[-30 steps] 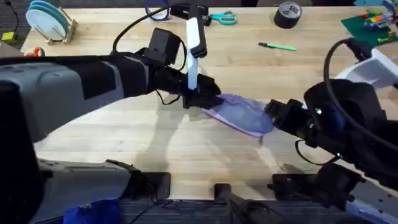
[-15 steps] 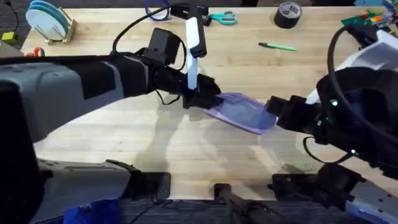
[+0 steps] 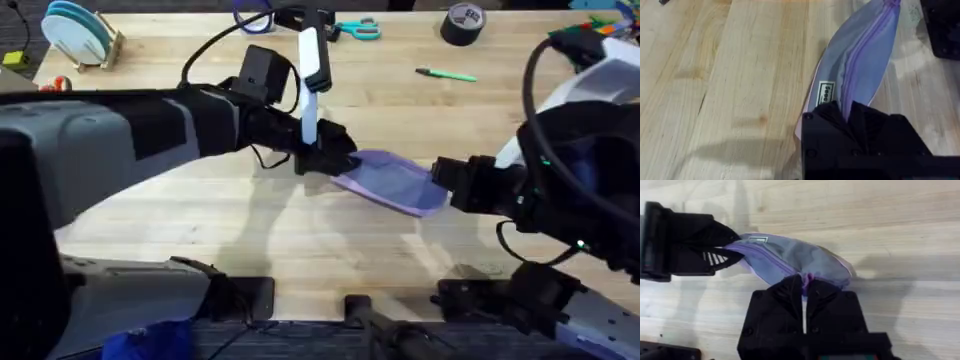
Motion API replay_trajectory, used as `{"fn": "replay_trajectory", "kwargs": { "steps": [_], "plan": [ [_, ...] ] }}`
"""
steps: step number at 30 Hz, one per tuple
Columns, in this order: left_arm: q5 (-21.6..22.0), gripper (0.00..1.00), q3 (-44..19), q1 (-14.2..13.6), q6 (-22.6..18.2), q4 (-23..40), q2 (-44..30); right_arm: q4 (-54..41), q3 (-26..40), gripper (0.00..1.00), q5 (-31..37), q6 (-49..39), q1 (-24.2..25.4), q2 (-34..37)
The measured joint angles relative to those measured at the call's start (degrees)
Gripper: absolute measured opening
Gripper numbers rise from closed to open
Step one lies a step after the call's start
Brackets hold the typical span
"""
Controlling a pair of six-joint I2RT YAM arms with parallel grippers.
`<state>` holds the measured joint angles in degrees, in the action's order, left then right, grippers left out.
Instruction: Unzip the bag, pick up the pens from the table one at a time and place them inside, then zip the bag closed.
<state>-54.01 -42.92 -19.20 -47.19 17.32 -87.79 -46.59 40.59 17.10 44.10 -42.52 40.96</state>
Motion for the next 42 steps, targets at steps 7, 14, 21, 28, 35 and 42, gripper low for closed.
{"fn": "replay_trajectory", "kwargs": {
  "steps": [7, 14, 21, 28, 35, 42],
  "plan": [
    [0.0, 0.043, 0.0, -0.2, 0.0, 0.0, 0.0, 0.1, 1.3, 0.031, 0.6, -0.7, 0.1, 5.8],
    [0.2, 0.043, 0.0, -0.3, 0.0, 0.0, 0.0, 3.9, 1.8, 0.031, 0.6, -0.9, 0.1, 12.2],
    [0.7, 0.043, 0.0, -0.2, 0.0, 0.0, 0.0, 8.1, 1.8, 0.031, -0.5, -1.1, 0.3, 16.0],
    [1.2, 0.043, 0.0, -0.1, 0.0, 0.0, 0.0, 11.6, 1.8, 0.031, -1.1, -1.1, 0.4, 17.3],
    [1.3, 0.043, 0.0, 0.0, 0.0, 0.0, 0.0, 12.3, 1.8, 0.031, -1.6, -1.1, 0.4, 17.3],
    [1.4, 0.043, 0.0, 0.0, 0.0, 0.0, 0.0, 14.4, 1.8, 0.032, -1.8, -1.1, 1.3, 17.3]
  ]
}}
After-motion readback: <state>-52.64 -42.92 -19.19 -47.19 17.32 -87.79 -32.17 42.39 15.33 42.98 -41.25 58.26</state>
